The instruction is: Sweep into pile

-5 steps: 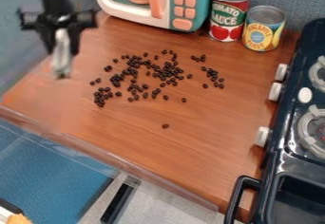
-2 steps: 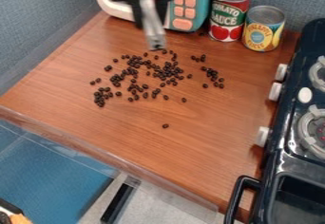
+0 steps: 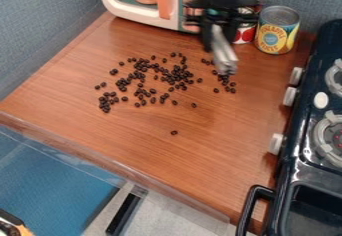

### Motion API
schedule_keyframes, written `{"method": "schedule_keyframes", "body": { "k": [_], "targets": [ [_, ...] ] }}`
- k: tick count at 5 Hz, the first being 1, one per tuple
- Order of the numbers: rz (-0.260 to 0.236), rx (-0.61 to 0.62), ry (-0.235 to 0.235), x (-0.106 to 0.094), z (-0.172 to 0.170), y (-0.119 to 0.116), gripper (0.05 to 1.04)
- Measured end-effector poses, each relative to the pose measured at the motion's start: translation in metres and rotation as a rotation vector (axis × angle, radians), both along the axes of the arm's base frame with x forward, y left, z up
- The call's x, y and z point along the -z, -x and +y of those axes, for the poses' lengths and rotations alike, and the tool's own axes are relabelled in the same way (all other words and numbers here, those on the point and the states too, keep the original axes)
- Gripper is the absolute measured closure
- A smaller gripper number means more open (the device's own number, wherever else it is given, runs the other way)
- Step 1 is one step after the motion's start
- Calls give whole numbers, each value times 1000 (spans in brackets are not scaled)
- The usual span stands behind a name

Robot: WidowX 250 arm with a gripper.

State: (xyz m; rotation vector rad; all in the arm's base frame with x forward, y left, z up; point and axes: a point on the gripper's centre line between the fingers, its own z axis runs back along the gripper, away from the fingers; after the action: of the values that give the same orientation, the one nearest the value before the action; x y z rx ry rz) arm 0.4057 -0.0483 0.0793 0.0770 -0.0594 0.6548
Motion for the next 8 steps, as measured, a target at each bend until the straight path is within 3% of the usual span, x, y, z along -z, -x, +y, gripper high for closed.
{"method": "schedule_keyframes", "body": {
  "k": [2, 4, 6, 8],
  "targets": [
    [17, -43, 5, 27, -22, -27, 691],
    [30, -56, -21, 56, -26, -37, 690],
    [10, -54, -30, 59, -24, -41, 690],
    [25, -72, -23, 66, 3, -30, 690]
  ]
}}
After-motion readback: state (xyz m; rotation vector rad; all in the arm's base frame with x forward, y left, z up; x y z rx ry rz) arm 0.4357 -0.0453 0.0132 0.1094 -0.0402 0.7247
